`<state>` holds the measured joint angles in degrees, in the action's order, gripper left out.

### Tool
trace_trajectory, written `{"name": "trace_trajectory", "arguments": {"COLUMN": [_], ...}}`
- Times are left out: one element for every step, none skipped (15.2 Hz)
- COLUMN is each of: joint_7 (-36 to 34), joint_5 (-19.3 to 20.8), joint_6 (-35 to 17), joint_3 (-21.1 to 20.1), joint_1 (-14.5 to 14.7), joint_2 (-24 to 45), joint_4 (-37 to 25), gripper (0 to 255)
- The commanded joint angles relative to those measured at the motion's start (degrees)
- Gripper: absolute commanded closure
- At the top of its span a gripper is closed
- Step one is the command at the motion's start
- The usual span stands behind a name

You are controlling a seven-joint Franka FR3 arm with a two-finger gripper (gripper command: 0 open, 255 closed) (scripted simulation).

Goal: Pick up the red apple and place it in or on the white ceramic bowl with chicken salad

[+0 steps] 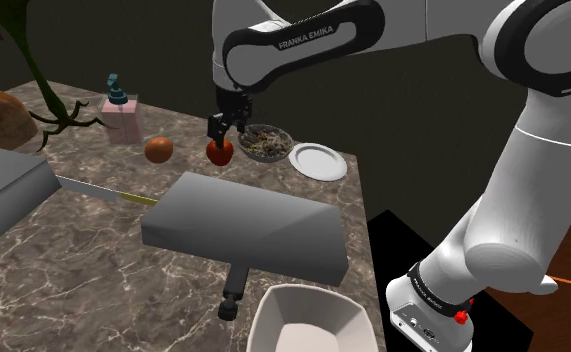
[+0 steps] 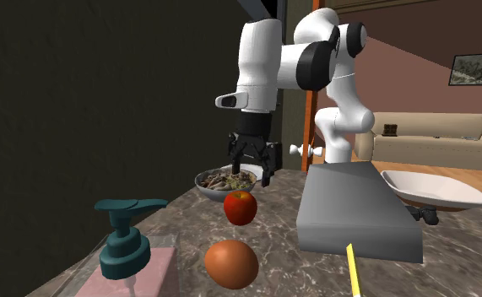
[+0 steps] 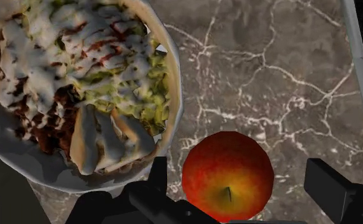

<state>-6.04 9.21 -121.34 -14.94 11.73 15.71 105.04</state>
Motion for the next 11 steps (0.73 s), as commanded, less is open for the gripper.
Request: {"name": "trace_trajectory", "arguments": {"joint_7": [-0.36, -0.46, -0.55, -0.65, -0.75, -0.85, -1.02, -1.02, -1.02, -1.02, -1.02], "joint_5": [0.82, 0.96, 1.11, 1.26, 1.42, 1.58, 1.85, 1.84, 1.85, 1.85, 1.85], "joint_6": [-0.70, -1.35, -1.99, -2.62, -3.26, -3.88, -4.87, -4.87, -4.87, -4.87, -4.87], "joint_3": [0.04, 0.11, 0.18, 0.25, 0.33, 0.40, 0.52, 0.52, 0.52, 0.53, 0.53], "joint_1": [0.49, 0.50, 0.52, 0.53, 0.54, 0.56, 0.59, 0.59, 0.59, 0.59, 0.59], "joint_2": [2.38, 2.72, 3.07, 3.44, 3.81, 4.19, 4.81, 4.80, 4.81, 4.81, 4.81], "joint_4": [-1.28, -0.97, -0.66, -0.38, -0.10, 0.16, 0.55, 0.56, 0.55, 0.55, 0.55], "gripper": [0, 0, 0, 0, 0, 0, 0, 0, 0, 0, 0]}}
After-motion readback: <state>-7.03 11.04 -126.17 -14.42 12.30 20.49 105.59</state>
